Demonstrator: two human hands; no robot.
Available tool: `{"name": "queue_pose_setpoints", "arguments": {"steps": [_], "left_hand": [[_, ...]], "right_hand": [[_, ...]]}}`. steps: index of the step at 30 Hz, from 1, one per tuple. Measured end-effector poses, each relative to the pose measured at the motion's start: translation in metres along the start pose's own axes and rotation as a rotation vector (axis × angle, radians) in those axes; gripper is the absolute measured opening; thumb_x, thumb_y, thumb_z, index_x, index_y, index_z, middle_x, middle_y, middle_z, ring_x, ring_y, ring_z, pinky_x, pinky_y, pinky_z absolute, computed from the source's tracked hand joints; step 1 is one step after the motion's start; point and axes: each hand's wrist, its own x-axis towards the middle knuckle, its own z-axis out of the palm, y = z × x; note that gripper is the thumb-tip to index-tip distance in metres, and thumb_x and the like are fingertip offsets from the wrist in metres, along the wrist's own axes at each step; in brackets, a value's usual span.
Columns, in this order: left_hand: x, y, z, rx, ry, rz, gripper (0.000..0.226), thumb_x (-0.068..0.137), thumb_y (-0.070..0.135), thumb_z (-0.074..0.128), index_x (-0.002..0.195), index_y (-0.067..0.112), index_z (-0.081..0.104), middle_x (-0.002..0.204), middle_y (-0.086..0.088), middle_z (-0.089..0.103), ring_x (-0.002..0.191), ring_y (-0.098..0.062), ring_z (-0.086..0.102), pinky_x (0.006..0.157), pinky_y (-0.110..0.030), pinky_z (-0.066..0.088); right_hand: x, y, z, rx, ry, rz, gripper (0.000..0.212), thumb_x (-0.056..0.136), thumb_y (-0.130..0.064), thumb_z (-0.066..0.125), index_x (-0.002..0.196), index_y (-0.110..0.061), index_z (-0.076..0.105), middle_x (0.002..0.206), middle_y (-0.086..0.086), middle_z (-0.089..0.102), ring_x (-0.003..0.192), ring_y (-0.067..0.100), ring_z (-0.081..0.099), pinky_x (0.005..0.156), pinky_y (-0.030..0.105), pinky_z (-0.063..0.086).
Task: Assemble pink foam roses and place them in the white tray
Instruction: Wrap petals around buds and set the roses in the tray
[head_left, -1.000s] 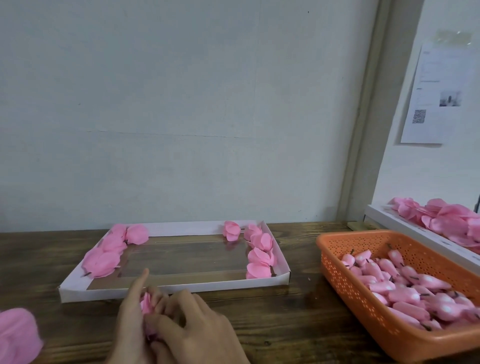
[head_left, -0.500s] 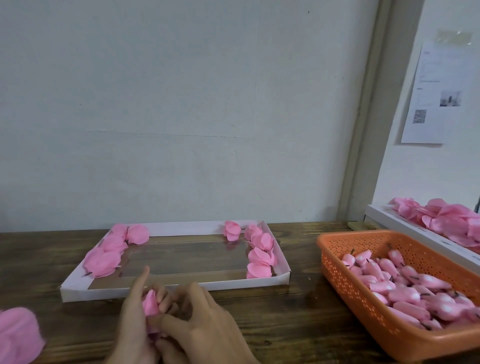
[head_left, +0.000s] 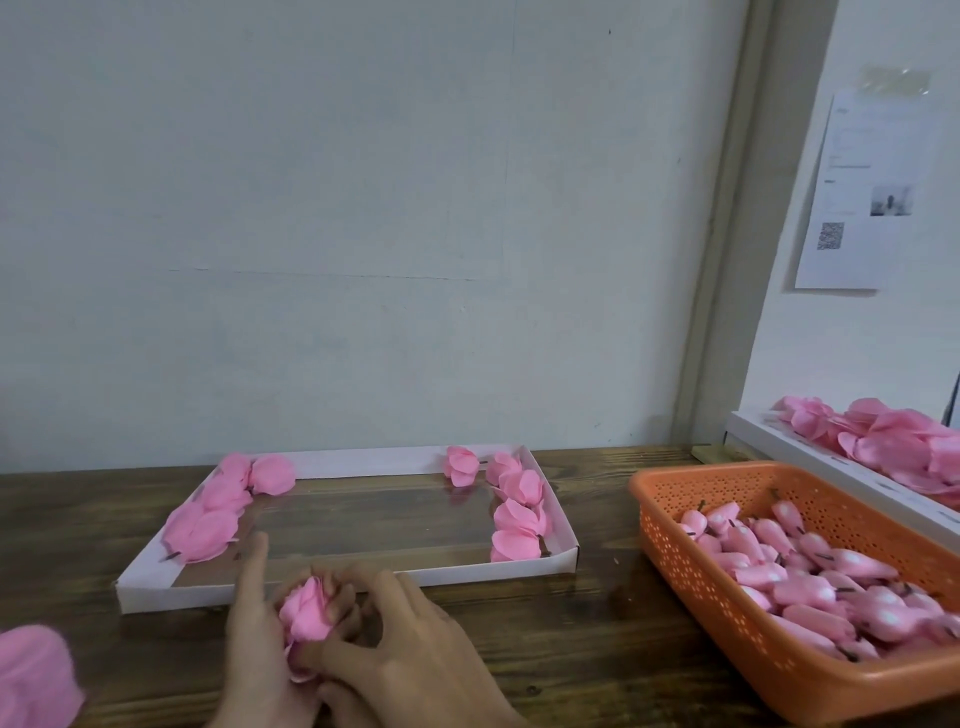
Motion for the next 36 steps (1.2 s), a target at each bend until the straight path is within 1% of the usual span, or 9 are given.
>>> {"name": "queue_pose_setpoints", "arguments": {"steps": [3, 7, 13, 18, 21, 27, 29, 31, 36], "left_hand": [[-0.005, -0.002, 0.004, 0.091, -0.065, -0.006, 0.054, 0.080, 0.056, 0.068, 0.059, 0.009, 0.050, 0.050, -0.011, 0.047, 0.040, -0.024, 0.051, 0.045, -0.027, 0.049], [-0.002, -0.001, 0.009, 0.251, -0.093, 0.060, 0.069, 0.092, 0.047, 0.058, 0.035, 0.015, 0.037, 0.036, -0.007, 0.033, 0.028, -0.019, 0.037, 0.036, -0.019, 0.033], [-0.010, 0.002, 0.005, 0.093, -0.104, -0.063, 0.060, 0.072, 0.061, 0.066, 0.042, 0.015, 0.042, 0.039, -0.002, 0.035, 0.024, -0.014, 0.031, 0.029, -0.014, 0.028], [-0.009, -0.004, 0.005, 0.077, -0.085, -0.112, 0.059, 0.081, 0.059, 0.068, 0.058, 0.006, 0.073, 0.063, -0.014, 0.068, 0.043, -0.024, 0.064, 0.043, -0.024, 0.052], [-0.009, -0.007, 0.005, 0.113, -0.100, -0.121, 0.050, 0.065, 0.061, 0.076, 0.054, 0.014, 0.063, 0.053, -0.003, 0.054, 0.035, -0.014, 0.044, 0.042, -0.015, 0.028], [-0.012, -0.008, 0.008, 0.118, -0.033, -0.084, 0.057, 0.070, 0.055, 0.076, 0.048, 0.020, 0.037, 0.046, 0.000, 0.035, 0.033, -0.010, 0.033, 0.042, -0.015, 0.026], [-0.012, -0.007, 0.009, 0.077, -0.048, -0.086, 0.063, 0.083, 0.055, 0.069, 0.042, 0.021, 0.035, 0.040, 0.000, 0.031, 0.027, -0.011, 0.030, 0.035, -0.013, 0.025], [-0.011, -0.005, 0.012, -0.010, -0.074, -0.052, 0.072, 0.095, 0.054, 0.056, 0.039, 0.024, 0.021, 0.032, 0.000, 0.025, 0.024, -0.014, 0.029, 0.035, -0.019, 0.033], [-0.012, -0.007, 0.015, -0.167, -0.141, 0.136, 0.066, 0.089, 0.045, 0.060, 0.060, 0.039, 0.001, 0.042, 0.004, 0.029, 0.037, -0.010, 0.048, 0.054, -0.019, 0.052]], "right_hand": [[0.000, 0.002, 0.001, 0.015, 0.035, 0.002, 0.051, 0.077, -0.044, 0.074, 0.122, -0.060, 0.053, 0.115, -0.024, 0.057, 0.109, -0.009, 0.056, 0.095, 0.014, 0.045], [-0.001, 0.002, 0.000, 0.065, 0.003, 0.000, 0.057, 0.078, -0.040, 0.074, 0.124, -0.065, 0.051, 0.118, -0.029, 0.057, 0.109, -0.011, 0.058, 0.098, 0.016, 0.046], [-0.002, 0.012, -0.001, 0.253, -0.032, -0.042, 0.049, 0.072, -0.029, 0.081, 0.116, -0.045, 0.070, 0.109, -0.014, 0.069, 0.101, 0.006, 0.071, 0.094, 0.033, 0.060], [-0.003, 0.029, 0.003, -0.278, 0.221, -0.570, 0.017, 0.088, -0.031, 0.076, 0.102, -0.027, 0.067, 0.128, -0.014, 0.056, 0.107, 0.002, 0.062, 0.089, 0.024, 0.054], [0.001, 0.034, 0.008, -0.348, 0.294, -0.669, 0.009, 0.089, -0.033, 0.074, 0.093, -0.027, 0.068, 0.124, -0.020, 0.050, 0.103, 0.000, 0.056, 0.086, 0.021, 0.050], [0.007, 0.019, 0.010, -0.024, 0.023, -0.161, 0.020, 0.089, -0.051, 0.070, 0.103, -0.060, 0.057, 0.117, -0.023, 0.059, 0.104, -0.003, 0.062, 0.092, 0.024, 0.056], [0.007, 0.017, 0.008, 0.004, 0.033, -0.145, 0.018, 0.093, -0.053, 0.067, 0.110, -0.047, 0.061, 0.116, -0.023, 0.061, 0.099, -0.006, 0.063, 0.085, 0.014, 0.053], [0.007, 0.026, 0.009, -0.176, 0.004, -0.217, 0.045, 0.089, -0.057, 0.066, 0.128, -0.036, 0.055, 0.130, -0.024, 0.048, 0.113, -0.006, 0.054, 0.091, 0.009, 0.044], [-0.001, 0.029, 0.020, -0.283, 0.256, -0.339, 0.055, 0.078, -0.050, 0.065, 0.128, -0.027, 0.059, 0.125, -0.013, 0.048, 0.117, 0.004, 0.053, 0.096, 0.023, 0.046]]}}
